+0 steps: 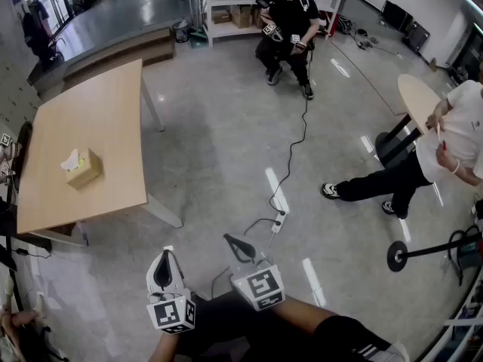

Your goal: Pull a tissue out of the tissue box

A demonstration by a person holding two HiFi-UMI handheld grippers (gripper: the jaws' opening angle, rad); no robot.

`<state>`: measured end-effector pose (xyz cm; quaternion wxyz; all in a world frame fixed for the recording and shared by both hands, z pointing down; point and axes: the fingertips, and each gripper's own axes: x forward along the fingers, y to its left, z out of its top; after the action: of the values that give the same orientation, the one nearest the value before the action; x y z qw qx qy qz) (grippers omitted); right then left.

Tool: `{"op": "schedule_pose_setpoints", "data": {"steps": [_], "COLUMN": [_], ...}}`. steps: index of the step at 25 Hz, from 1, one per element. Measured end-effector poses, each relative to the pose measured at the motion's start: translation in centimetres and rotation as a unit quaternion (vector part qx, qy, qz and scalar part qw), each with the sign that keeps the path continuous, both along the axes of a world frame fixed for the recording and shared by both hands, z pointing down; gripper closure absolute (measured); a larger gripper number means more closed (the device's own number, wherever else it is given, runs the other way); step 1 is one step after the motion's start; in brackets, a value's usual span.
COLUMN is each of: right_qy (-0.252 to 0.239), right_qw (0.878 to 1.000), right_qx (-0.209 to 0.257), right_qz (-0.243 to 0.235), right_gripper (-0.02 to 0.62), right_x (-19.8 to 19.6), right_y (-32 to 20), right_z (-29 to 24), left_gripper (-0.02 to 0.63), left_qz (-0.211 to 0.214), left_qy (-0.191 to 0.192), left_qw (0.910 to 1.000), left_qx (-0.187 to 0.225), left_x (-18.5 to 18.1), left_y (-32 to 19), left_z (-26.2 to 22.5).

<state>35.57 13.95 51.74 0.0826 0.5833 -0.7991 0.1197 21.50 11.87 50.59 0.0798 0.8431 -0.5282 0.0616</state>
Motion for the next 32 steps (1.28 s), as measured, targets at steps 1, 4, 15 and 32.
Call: {"op": "schedule_pose_setpoints", "data": {"steps": [1,4,15,32], "right_qy": [0.0,0.0,-0.007,-0.007], "right_qw": [1.0,1.0,1.0,0.992], "right_qx": [-0.001,-0.002,0.002,-0.004], "right_qz": [0.0,0.0,-0.008,-0.129], "right_gripper": [0.606,0.606,0.604,0.604], "right_x": [0.0,0.1,-1.2,-11.1], "right_y": [0.1,0.2,0.5,-1.3], "right_z": [0.0,0.2,-0.1,-1.2], "left_gripper": [0.588,0.588,0.588,0.588], "left_qz": [0.0,-0.002,-0.01,-0.132], "left_qy": [-0.001,-0.001,0.002,0.02], "left_qw": [1.0,1.0,0.9999,0.9904], "left_qx": [0.0,0.0,-0.005,-0.036], "left_x": [0.0,-0.1,-1.5,-12.1], "left_y": [0.1,0.2,0.5,1.4], "left_z": [0.0,0.0,0.3,1.1]}}
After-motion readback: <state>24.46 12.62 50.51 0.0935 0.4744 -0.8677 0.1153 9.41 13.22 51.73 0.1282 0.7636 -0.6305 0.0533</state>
